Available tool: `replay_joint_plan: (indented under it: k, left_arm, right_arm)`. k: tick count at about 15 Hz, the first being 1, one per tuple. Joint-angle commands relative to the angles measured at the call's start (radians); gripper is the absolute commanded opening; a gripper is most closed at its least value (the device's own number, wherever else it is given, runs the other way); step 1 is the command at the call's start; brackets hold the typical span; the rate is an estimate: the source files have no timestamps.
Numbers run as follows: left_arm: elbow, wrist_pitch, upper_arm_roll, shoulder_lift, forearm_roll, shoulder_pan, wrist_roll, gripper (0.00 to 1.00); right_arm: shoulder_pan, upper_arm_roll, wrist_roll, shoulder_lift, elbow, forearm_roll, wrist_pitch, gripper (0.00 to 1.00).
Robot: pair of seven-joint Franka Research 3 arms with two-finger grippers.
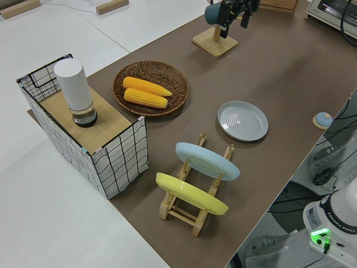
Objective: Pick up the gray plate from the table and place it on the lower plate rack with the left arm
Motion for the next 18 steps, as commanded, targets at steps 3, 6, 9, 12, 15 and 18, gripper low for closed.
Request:
replay_joint_plan:
  k: [3, 6, 9, 12, 15, 18]
  left_arm:
    - [-0.004, -0.003, 0.006, -0.012, 0.005, -0.013, 0.002, 1.00]
    - [-0.011, -0.006, 0.006, -0.012, 0.005, -0.011, 0.003, 1.00]
    - [-0.026, -0.014, 0.011, -0.015, 0.005, -0.002, 0.016, 1.00]
    - [-0.081, 0.001, 0.020, -0.026, 0.005, 0.000, 0.066, 1.00]
    - [-0.138, 0.035, 0.020, -0.032, 0.011, 0.001, 0.068, 1.00]
    - [-0.219, 0.089, 0.021, -0.046, 0.016, 0.001, 0.118, 1.00]
  right_arm:
    - [-0.022, 0.021, 0.013, 0.010, 0.021, -0.003, -0.016, 0.983]
    - [-0.022, 0.021, 0.013, 0.010, 0.021, -0.003, -0.016, 0.983]
    - [-0.021, 0.021, 0.013, 0.010, 0.021, -0.003, -0.016, 0.983]
    - [-0.022, 0.021, 0.013, 0.010, 0.021, -0.003, -0.016, 0.983]
    - [-0.022, 0.021, 0.013, 0.010, 0.021, -0.003, -0.016, 0.983]
    - [-0.022, 0.021, 0.013, 0.010, 0.020, -0.003, -0.016, 0.983]
